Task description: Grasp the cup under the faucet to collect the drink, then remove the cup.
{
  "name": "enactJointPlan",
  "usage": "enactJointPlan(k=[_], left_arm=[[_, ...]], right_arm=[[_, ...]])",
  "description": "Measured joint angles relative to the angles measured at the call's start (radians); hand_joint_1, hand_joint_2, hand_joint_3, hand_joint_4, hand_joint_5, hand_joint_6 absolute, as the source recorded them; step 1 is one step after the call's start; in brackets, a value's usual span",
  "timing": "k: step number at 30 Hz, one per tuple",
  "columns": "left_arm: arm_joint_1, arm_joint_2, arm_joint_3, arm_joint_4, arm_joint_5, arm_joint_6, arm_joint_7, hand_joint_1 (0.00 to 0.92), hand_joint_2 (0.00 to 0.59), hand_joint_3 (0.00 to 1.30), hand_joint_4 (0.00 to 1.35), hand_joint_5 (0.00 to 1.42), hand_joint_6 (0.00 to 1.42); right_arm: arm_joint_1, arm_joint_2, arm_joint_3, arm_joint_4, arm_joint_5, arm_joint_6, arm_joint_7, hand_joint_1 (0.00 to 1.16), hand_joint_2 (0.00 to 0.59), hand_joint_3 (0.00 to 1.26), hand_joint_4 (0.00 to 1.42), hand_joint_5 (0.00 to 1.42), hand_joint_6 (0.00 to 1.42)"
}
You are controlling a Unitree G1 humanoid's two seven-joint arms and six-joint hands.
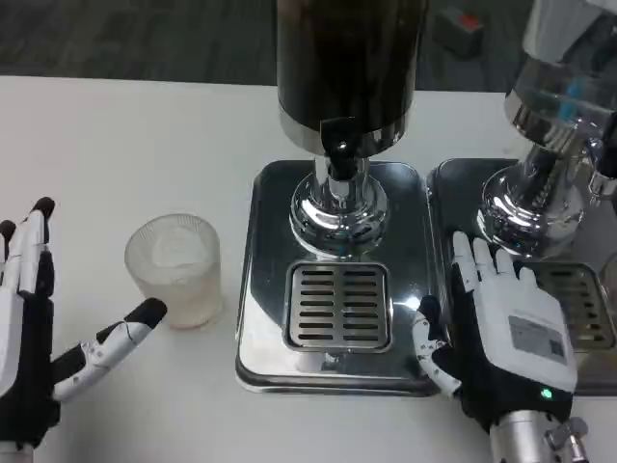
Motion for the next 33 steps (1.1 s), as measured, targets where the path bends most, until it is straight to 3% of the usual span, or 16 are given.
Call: enactJointPlan(k=[6, 11, 25, 33], left_arm=[[-0.138, 0.005, 0.009, 0.263, -0.236, -0.227, -0.132, 0.0, 0.0, 0.0, 0.0, 0.0, 0.0], [-0.187, 0.0, 0.006, 0.389, -0.263, -0.326, -0.154, 0.0, 0.0, 0.0, 0.0, 0.0, 0.0], [-0.264, -0.013, -0.023, 0.576, -0.231, -0.337, -0.118, 0.001, 0.0, 0.0, 0.0, 0.0, 0.0], [-0.348, -0.023, -0.091, 0.63, -0.193, -0.331, -0.119, 0.044, 0.0, 0.0, 0.0, 0.0, 0.0]], right_arm=[[0.003, 0.026, -0.002, 0.001, 0.0, 0.014, -0.011, 0.38, 0.577, 0.01, 0.0, 0.0, 0.0], [0.005, 0.038, -0.003, 0.002, -0.001, 0.03, -0.014, 0.38, 0.577, 0.02, 0.0, 0.0, 0.0], [0.009, 0.039, -0.002, 0.002, -0.001, 0.04, -0.014, 0.38, 0.577, 0.04, 0.0, 0.0, 0.0], [0.009, 0.038, -0.001, 0.002, -0.001, 0.04, -0.014, 0.38, 0.577, 0.05, 0.0, 0.0, 0.0]])
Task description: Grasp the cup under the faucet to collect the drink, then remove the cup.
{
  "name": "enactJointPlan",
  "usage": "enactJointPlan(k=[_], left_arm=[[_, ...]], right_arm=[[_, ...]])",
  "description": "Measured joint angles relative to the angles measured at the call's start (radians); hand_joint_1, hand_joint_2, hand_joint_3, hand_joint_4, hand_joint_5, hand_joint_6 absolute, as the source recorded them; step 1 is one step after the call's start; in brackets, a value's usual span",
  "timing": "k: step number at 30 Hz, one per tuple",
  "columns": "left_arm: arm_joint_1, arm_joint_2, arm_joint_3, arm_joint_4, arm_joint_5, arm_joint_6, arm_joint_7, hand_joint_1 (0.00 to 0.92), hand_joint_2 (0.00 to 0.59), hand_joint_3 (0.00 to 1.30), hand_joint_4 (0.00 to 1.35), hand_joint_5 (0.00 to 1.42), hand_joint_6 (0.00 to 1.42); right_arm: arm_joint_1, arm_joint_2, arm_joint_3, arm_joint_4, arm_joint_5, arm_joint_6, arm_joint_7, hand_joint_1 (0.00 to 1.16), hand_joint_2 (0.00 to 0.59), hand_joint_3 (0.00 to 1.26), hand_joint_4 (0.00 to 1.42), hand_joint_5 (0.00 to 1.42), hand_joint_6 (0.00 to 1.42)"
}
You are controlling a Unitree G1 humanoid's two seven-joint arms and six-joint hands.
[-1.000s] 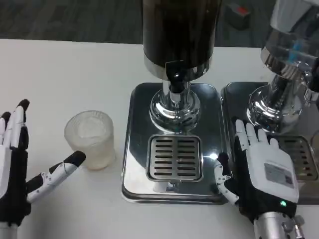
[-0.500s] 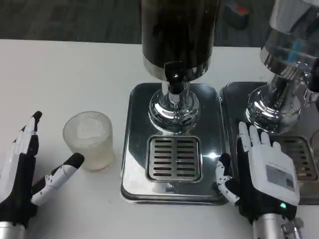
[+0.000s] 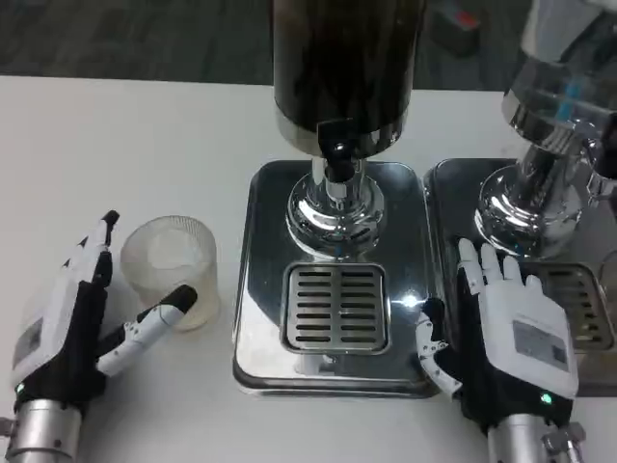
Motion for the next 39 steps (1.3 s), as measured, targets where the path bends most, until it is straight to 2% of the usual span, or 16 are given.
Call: enactJointPlan(k=[5, 13, 21, 27, 30, 33, 36, 39], left_arm=[[-0.023, 0.003, -0.018, 0.034, 0.002, 0.01, -0.005, 0.068, 0.0, 0.0, 0.0, 0.0, 0.0], [-0.078, -0.002, -0.038, 0.131, -0.001, 0.009, 0.004, 0.102, 0.0, 0.0, 0.0, 0.12, 0.02], [-0.118, -0.007, -0.045, 0.202, -0.009, -0.051, 0.004, 0.115, 0.0, 0.0, 0.0, 0.15, 0.07], [-0.151, -0.013, -0.036, 0.27, -0.073, -0.147, -0.046, 0.18, 0.008, 0.0, 0.0, 0.27, 0.22], [-0.16, -0.019, -0.036, 0.287, -0.084, -0.178, -0.045, 0.223, 0.03, 0.0, 0.0, 0.31, 0.24], [-0.174, -0.025, -0.043, 0.302, -0.081, -0.186, -0.043, 0.27, 0.044, 0.0, 0.05, 0.35, 0.28], [-0.182, -0.027, -0.044, 0.312, -0.08, -0.191, -0.039, 0.306, 0.059, 0.01, 0.12, 0.42, 0.38], [-0.184, -0.029, -0.045, 0.319, -0.08, -0.2, -0.03, 0.339, 0.068, 0.07, 0.19, 0.5, 0.49]], right_arm=[[0.0, 0.0, -0.002, 0.0, 0.001, 0.0, 0.0, 0.38, 0.576, 0.06, 0.0, 0.0, 0.0], [-0.003, 0.003, -0.006, 0.004, 0.015, 0.0, -0.001, 0.36, 0.572, 0.07, 0.0, 0.0, 0.0], [-0.004, 0.012, -0.01, 0.008, 0.02, 0.0, -0.002, 0.35, 0.572, 0.09, 0.0, 0.0, 0.0], [-0.005, 0.025, -0.012, 0.009, 0.02, 0.002, -0.003, 0.35, 0.571, 0.11, 0.0, 0.0, 0.0], [-0.005, 0.027, -0.013, 0.012, 0.02, 0.005, -0.003, 0.34, 0.571, 0.11, 0.0, 0.0, 0.0], [-0.005, 0.028, -0.015, 0.012, 0.02, 0.008, -0.003, 0.34, 0.569, 0.11, 0.0, 0.0, 0.0], [-0.005, 0.028, -0.016, 0.012, 0.02, 0.011, -0.003, 0.34, 0.566, 0.11, 0.0, 0.0, 0.0], [-0.005, 0.029, -0.017, 0.012, 0.02, 0.012, -0.003, 0.34, 0.564, 0.11, 0.0, 0.0, 0.0]])
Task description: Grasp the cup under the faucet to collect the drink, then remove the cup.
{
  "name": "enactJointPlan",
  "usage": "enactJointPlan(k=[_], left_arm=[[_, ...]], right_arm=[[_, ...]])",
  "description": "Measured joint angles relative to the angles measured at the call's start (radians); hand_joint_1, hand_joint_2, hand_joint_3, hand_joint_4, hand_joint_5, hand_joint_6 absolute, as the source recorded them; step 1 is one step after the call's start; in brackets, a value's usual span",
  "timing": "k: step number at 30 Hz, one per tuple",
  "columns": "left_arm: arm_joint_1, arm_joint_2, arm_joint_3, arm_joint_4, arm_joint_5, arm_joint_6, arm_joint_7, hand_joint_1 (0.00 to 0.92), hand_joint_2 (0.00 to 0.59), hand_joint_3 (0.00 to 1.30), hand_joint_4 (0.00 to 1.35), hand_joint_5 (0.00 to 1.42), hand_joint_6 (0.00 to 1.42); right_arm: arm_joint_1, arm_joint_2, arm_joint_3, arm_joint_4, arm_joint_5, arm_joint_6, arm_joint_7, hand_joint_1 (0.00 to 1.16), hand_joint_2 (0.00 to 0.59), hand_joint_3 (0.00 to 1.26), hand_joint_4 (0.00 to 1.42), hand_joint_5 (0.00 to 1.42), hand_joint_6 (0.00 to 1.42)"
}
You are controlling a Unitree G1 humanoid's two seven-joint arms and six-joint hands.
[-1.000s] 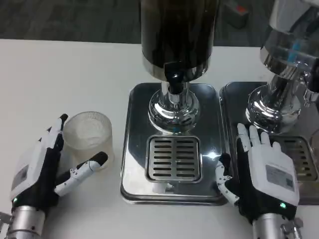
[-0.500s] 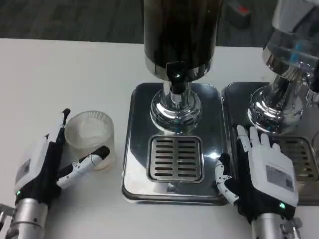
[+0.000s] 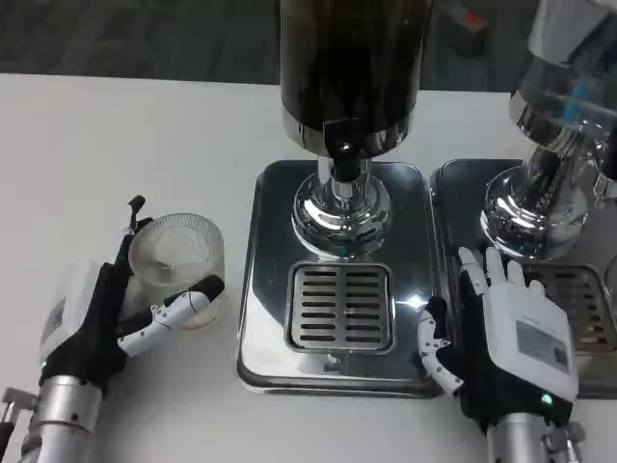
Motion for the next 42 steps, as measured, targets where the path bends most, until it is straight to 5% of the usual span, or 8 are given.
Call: enactJointPlan(k=[13, 29, 42], left_arm=[[0.006, -0.005, -0.001, 0.006, 0.038, -0.031, 0.102, 0.393, 0.105, 0.4, 0.58, 0.83, 0.87], [0.024, -0.009, -0.026, -0.002, 0.139, -0.036, 0.275, 0.404, 0.105, 0.44, 0.61, 0.85, 0.89], [0.017, -0.008, -0.043, -0.066, 0.2, -0.038, 0.347, 0.5, 0.081, 0.43, 0.6, 0.83, 0.93]], right_arm=[[-0.005, 0.0, -0.004, 0.0, 0.003, 0.0, 0.0, 0.33, 0.562, 0.12, 0.0, 0.0, 0.0], [-0.006, -0.003, -0.006, 0.0, 0.016, 0.0, 0.001, 0.32, 0.562, 0.12, 0.0, 0.0, 0.0], [-0.005, -0.011, -0.006, -0.002, 0.016, 0.0, 0.003, 0.32, 0.562, 0.11, 0.0, 0.0, 0.0]])
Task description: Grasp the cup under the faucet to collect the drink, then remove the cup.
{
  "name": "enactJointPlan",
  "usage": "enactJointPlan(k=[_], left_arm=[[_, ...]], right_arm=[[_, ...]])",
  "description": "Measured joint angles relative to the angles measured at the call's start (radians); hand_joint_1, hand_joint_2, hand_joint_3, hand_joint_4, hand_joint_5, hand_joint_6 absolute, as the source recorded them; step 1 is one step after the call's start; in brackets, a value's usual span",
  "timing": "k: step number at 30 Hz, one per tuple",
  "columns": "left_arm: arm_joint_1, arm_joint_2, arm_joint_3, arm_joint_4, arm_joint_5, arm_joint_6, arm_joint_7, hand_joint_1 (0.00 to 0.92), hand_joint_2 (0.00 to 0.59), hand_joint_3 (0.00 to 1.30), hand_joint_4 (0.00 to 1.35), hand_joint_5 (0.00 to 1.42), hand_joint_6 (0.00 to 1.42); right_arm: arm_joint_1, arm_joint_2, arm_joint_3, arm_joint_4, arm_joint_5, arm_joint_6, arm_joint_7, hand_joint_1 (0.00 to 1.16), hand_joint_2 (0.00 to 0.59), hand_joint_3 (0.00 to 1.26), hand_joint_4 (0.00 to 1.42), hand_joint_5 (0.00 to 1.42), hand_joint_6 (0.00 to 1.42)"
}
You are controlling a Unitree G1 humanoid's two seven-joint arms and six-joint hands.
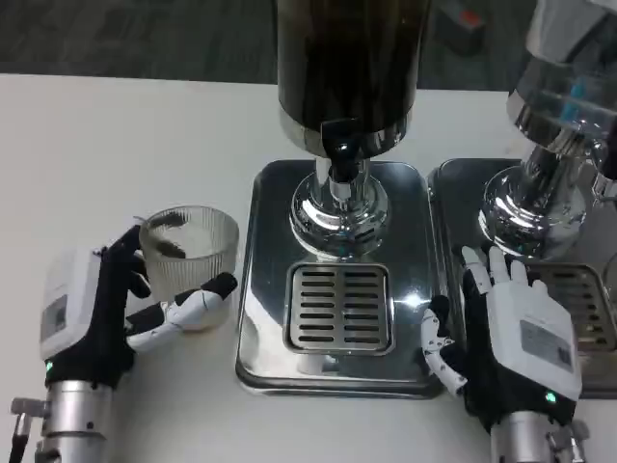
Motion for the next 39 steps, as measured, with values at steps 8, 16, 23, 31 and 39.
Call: enactJointPlan(k=[8, 16, 23, 31, 39], left_arm=[[-0.048, -0.007, -0.033, -0.027, 0.038, 0.0, 0.009, 0.514, 0.072, 0.43, 0.58, 0.81, 0.91], [-0.097, -0.045, -0.084, -0.024, 0.077, 0.004, 0.009, 0.507, 0.07, 0.43, 0.58, 0.81, 0.91], [-0.16, -0.061, -0.128, 0.024, 0.1, 0.014, 0.009, 0.5, 0.07, 0.43, 0.58, 0.81, 0.91], [-0.21, -0.093, -0.188, 0.111, 0.118, 0.045, 0.009, 0.491, 0.077, 0.38, 0.55, 0.79, 0.89], [-0.269, -0.137, -0.269, 0.14, 0.168, 0.091, 0.046, 0.473, 0.082, 0.37, 0.53, 0.76, 0.86]], right_arm=[[0.009, -0.002, -0.003, -0.015, 0.0, 0.0, -0.023, 0.32, 0.565, 0.11, 0.0, 0.0, 0.0], [0.012, -0.004, -0.005, -0.018, 0.0, -0.002, -0.027, 0.32, 0.571, 0.11, 0.0, 0.0, 0.0], [0.031, 0.005, -0.008, -0.03, -0.003, 0.008, -0.032, 0.33, 0.572, 0.11, 0.0, 0.0, 0.0], [0.047, 0.014, -0.015, -0.052, -0.003, 0.021, -0.042, 0.33, 0.572, 0.1, 0.0, 0.0, 0.0], [0.049, 0.021, -0.015, -0.052, -0.003, 0.031, -0.043, 0.33, 0.572, 0.1, 0.0, 0.0, 0.0]])
